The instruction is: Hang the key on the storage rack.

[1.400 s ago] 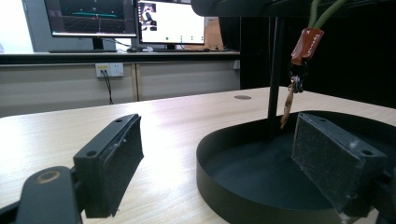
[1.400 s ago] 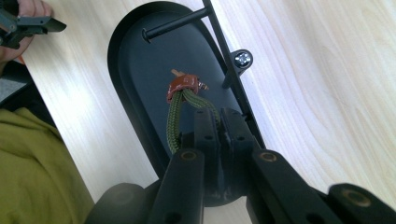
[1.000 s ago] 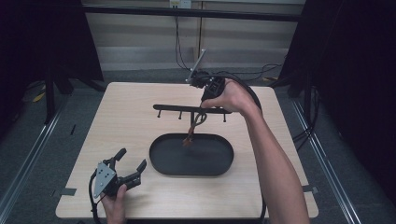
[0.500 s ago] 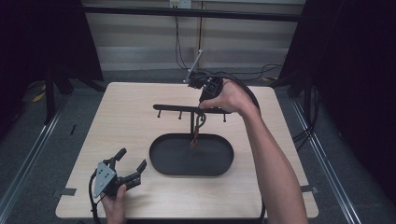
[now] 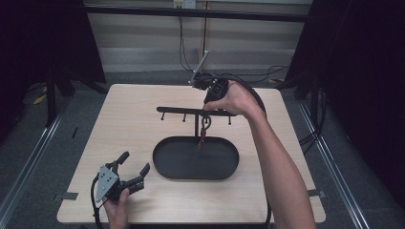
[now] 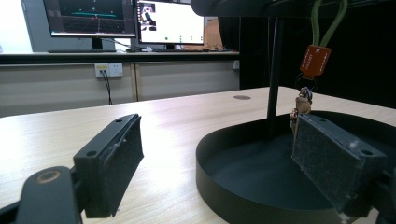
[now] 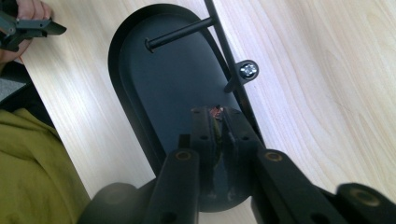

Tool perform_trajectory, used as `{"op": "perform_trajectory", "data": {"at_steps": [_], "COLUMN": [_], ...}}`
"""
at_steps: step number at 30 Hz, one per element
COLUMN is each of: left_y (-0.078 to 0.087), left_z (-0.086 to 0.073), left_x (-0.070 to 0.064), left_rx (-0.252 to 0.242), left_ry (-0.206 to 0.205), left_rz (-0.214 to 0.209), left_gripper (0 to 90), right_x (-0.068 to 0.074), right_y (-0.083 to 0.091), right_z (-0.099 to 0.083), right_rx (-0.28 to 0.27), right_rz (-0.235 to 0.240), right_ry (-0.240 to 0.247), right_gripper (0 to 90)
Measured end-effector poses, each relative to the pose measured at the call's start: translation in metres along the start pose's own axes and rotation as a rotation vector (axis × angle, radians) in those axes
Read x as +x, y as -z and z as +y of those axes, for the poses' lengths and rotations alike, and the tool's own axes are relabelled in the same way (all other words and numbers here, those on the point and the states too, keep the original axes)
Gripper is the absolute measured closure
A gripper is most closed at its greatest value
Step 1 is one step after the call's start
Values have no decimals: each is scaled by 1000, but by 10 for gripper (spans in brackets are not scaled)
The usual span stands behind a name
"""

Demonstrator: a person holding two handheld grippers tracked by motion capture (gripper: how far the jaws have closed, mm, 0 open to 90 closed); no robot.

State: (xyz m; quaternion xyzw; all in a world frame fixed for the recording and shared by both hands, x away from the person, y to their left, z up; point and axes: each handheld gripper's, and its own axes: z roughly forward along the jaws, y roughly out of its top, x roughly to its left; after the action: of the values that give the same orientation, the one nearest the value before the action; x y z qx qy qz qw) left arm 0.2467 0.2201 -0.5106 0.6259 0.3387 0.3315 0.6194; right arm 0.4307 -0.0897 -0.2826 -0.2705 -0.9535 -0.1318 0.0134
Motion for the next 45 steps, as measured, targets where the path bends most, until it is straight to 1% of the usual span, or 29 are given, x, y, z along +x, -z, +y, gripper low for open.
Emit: {"op": "perform_trajectory", "data": {"at_steps": [6, 7, 12, 15, 16, 17, 18, 19, 21, 22, 23, 26, 27, 28, 29, 30, 31, 32, 35, 38, 39, 40, 43, 45], "left_y": [0, 0, 0, 0, 0, 0, 0, 0, 0, 0, 0, 0, 0, 0, 0, 0, 0, 0, 0, 0, 0, 0, 0, 0], "left_z": [0, 0, 0, 0, 0, 0, 0, 0, 0, 0, 0, 0, 0, 0, 0, 0, 0, 0, 0, 0, 0, 0, 0, 0], "left_x": [0, 0, 0, 0, 0, 0, 0, 0, 0, 0, 0, 0, 0, 0, 0, 0, 0, 0, 0, 0, 0, 0, 0, 0], "left_rx": [-2, -2, -3, -2, -2, -1, -1, -1, -1, 2, 2, 0, -1, -5, -5, -5, -5, -5, -4, 0, 0, 0, 0, -1], "left_ry": [3, 3, 4, 4, 4, 3, 2, 2, 1, -6, -6, -5, -5, 1, 1, 1, 1, 0, -1, -3, -3, -3, -2, -1], "left_rz": [0, 0, 0, -1, -1, -1, -1, -1, -2, -1, -1, -1, -1, -1, -1, -1, -2, -2, -3, -3, -3, -4, -3, -3], "left_gripper": [159, 160, 159, 159, 159, 159, 159, 160, 159, 159, 159, 159, 159, 159, 159, 159, 159, 159, 159, 159, 159, 159, 159, 159], "right_x": [0, 0, -1, -1, -1, -1, 0, 0, 0, 2, 2, 2, 2, 4, 4, 5, 5, 7, 9, 11, 11, 12, 13, 16], "right_y": [1, 1, 1, 3, 3, 4, 4, 4, 5, 5, 5, 4, 4, 3, 3, 4, 4, 6, 7, 6, 6, 5, 3, 3], "right_z": [-2, -3, -5, -8, -8, -9, -11, -11, -14, -16, -16, -20, -22, -25, -25, -27, -27, -30, -34, -44, -44, -47, -56, -60], "right_rx": [12, 5, -5, -22, -29, -30, -37, -37, -61, -72, -72, -88, -96, -101, -101, -113, -113, -126, -142, -188, -188, -202, -231, -257], "right_rz": [11, 3, 11, 26, 21, 20, 11, 11, 23, 12, 12, 19, 16, 36, 36, 29, 29, 39, 29, 46, 46, 54, 31, 36], "right_ry": [10, 9, 1, -3, -7, -7, -20, -20, -27, -38, -38, -52, -53, -57, -57, -57, -57, -74, -79, -86, -86, -98, -105, -99], "right_gripper": [828, 824, 797, 795, 786, 775, 737, 737, 702, 649, 649, 590, 559, 494, 494, 448, 448, 410, 394, 379, 379, 376, 392, 396]}}
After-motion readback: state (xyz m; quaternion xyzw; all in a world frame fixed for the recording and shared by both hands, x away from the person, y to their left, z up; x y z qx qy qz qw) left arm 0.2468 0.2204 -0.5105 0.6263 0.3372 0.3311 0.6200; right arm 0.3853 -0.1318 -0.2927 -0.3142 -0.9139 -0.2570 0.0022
